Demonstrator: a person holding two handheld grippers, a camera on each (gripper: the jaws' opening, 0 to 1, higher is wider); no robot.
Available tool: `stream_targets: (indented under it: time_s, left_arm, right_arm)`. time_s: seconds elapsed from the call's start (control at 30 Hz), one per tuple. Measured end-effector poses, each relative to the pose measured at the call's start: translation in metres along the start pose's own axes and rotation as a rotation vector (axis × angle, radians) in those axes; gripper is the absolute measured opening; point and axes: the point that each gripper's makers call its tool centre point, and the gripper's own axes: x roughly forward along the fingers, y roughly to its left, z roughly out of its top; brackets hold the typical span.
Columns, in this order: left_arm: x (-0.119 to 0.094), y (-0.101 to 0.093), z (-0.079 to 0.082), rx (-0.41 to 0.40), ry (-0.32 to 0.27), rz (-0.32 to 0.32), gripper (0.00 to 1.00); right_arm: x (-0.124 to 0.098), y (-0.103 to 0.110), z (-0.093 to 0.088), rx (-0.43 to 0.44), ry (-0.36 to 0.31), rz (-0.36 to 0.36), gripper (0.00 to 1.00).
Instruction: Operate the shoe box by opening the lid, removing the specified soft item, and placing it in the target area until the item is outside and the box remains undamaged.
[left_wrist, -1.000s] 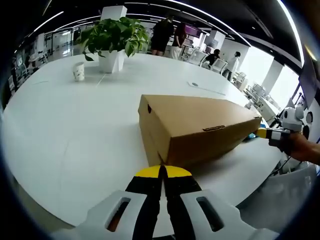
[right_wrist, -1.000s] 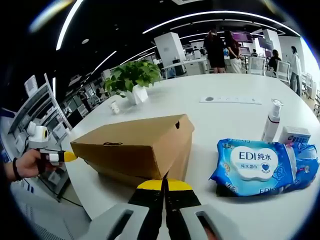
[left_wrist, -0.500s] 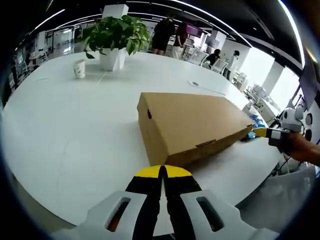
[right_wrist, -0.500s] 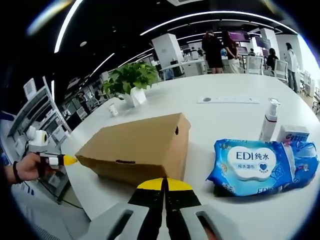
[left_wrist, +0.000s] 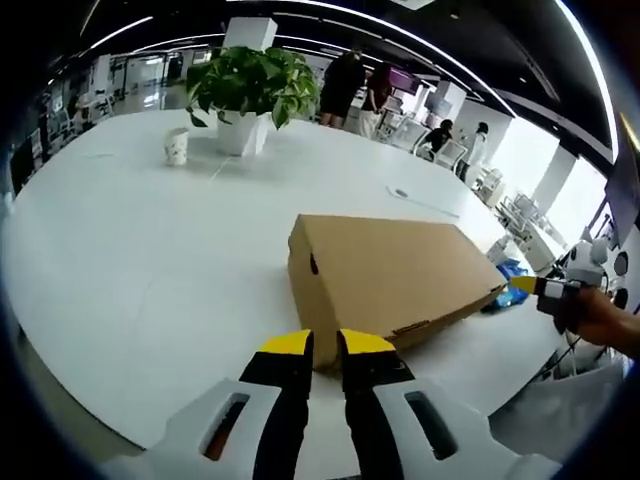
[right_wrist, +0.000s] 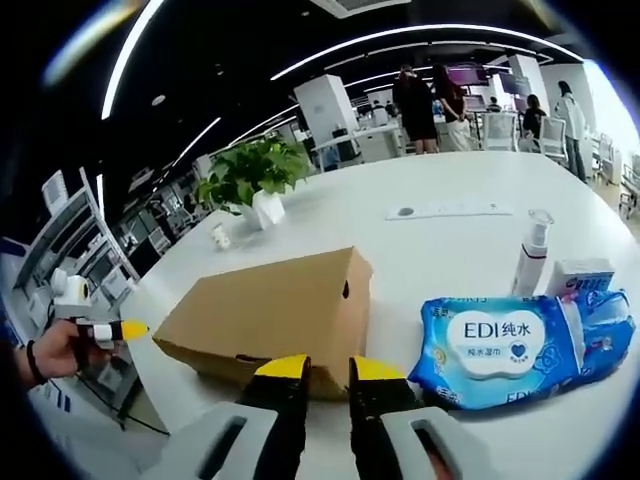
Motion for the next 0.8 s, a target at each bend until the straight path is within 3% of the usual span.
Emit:
stream_targets:
  time_s: [0.17, 0.3, 0.4, 0.67, 0.8]
  left_arm:
    - [0.006, -0.012, 0.009, -0.028, -0.015, -0.045, 0.19]
    - [0.02, -0.02, -0.002, -0.052, 0.036, -0.082, 0.27]
    - [0.026, -0.023, -0.01, -0.044, 0.068, -0.082, 0.25]
    - [0.037, -0.017, -0.025, -0.048, 0.126, -0.078, 0.27]
    - [0.04, -0.016, -0.02, -0.054, 0.122, -0.089, 0.27]
  right_arm:
    - [0.006, 0.006, 0.003, 0.018, -0.001, 0.013, 0.17]
    - [0.014, 0.012, -0.002, 0.052, 0.023, 0.029, 0.22]
    - [0.019, 0.014, -0.011, 0.066, 0.049, 0.033, 0.27]
    - [0.027, 0.012, -0.026, 0.064, 0.086, 0.014, 0.25]
    - [0.027, 0.012, -0.024, 0.079, 0.056, 0.002, 0.25]
